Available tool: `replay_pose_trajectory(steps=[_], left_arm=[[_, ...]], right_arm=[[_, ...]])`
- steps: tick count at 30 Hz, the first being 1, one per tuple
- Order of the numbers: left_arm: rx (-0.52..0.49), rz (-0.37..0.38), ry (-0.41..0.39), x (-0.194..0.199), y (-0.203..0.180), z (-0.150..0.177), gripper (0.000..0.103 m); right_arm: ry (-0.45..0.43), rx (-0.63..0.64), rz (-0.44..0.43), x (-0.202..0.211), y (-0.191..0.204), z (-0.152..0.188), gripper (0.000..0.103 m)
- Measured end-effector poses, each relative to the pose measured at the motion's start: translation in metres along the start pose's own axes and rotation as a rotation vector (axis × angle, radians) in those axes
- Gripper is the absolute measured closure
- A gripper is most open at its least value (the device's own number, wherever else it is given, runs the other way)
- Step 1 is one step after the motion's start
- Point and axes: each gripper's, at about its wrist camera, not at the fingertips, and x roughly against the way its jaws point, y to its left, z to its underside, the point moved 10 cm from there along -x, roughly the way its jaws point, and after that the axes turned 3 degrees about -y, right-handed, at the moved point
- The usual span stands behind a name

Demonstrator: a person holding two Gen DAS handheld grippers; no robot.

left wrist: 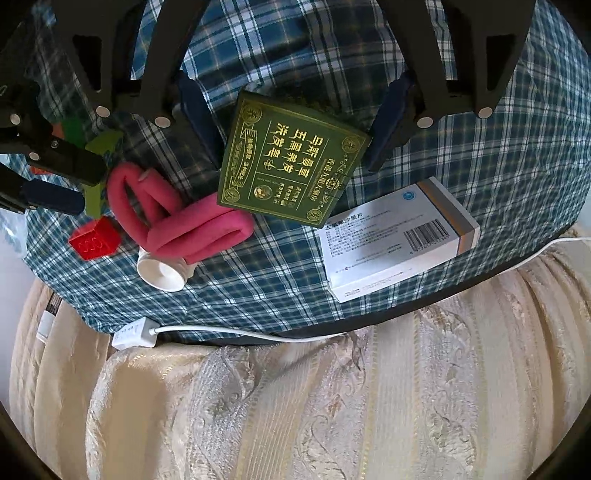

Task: Organize objects
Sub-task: 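Grasp the long green block with the right gripper and lift it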

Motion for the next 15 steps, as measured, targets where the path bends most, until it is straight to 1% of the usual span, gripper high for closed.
replay_pose_trajectory(steps=[1,3,6,7,9,12,15], left_arm=[[0.004,-0.001,-0.001,0.001,0.001,0.000,0.026],[0.014,-0.005,-0.006,0.002,0.002,0.000,0.027],[0.034,0.009,-0.011,0.007,0.002,0.000,0.027],[0.034,0.011,-0.015,0.009,0.002,-0.001,0.027],[0.026,0.014,-0.026,0.013,-0.001,-0.001,0.027],[0.025,0.015,-0.029,0.016,-0.002,-0.002,0.027],[0.030,0.011,-0.028,0.017,-0.002,-0.002,0.027]], right_arm=[[-0.001,0.001,0.002,0.000,0.000,0.000,0.045],[0.006,0.011,0.005,-0.002,0.000,0.001,0.037],[0.029,0.037,-0.003,-0.006,0.005,0.005,0.031],[0.036,0.051,-0.010,-0.007,0.008,0.007,0.030],[0.041,0.083,-0.011,-0.009,0.013,0.009,0.024],[0.045,0.109,-0.015,-0.009,0.017,0.010,0.021],[0.045,0.094,-0.007,-0.010,0.013,0.009,0.021]])
